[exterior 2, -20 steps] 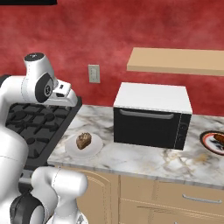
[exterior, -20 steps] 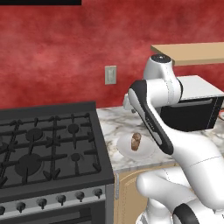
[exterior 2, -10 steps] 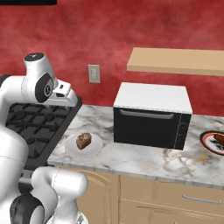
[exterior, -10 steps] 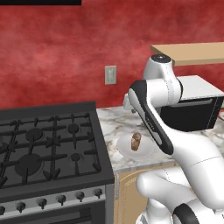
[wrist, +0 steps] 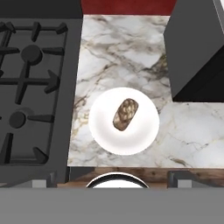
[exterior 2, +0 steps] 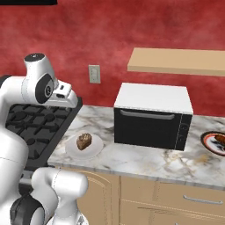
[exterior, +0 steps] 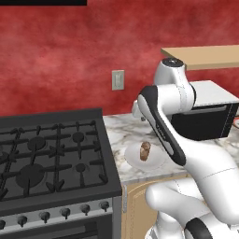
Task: Open the toaster oven door. Place the bread on the bottom rack in the toaster oven and place the chicken drumstick on the top rack.
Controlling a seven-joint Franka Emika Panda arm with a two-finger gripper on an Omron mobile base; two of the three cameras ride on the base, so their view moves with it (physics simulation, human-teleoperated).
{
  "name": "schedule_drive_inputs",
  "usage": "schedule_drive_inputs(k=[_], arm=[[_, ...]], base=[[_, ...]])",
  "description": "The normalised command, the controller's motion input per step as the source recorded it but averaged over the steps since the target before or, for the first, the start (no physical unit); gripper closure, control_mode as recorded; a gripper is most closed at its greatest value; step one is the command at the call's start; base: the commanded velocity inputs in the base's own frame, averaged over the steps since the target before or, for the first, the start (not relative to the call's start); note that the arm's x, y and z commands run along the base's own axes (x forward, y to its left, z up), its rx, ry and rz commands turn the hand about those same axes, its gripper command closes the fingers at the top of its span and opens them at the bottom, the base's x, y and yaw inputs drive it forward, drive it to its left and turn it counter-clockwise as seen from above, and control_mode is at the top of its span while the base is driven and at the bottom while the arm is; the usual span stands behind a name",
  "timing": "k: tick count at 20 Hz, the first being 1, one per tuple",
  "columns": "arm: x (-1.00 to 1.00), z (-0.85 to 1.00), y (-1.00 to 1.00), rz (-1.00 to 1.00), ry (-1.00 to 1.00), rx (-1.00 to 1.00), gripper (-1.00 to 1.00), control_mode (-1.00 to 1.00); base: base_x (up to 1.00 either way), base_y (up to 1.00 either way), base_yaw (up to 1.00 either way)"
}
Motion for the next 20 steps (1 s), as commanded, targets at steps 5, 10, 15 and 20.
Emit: schedule_drive_inputs(k=[5,10,15,20], arm=[[-0.17,-0.01,-0.34,-0.27,-0.02,0.2,-1.0,-1.0],[-0.08,0.0,-0.36,-0.34,0.0,0.23,-1.0,-1.0],[-0.04,0.01,-0.41,-0.37,0.0,0.25,-1.0,-1.0],[-0.04,0.0,-0.39,-0.33,0.06,0.18,-1.0,-1.0]], base=[[0.0,0.0,0.0],[0.0,0.0,0.0],[0.0,0.0,0.0],[0.0,0.0,0.0]])
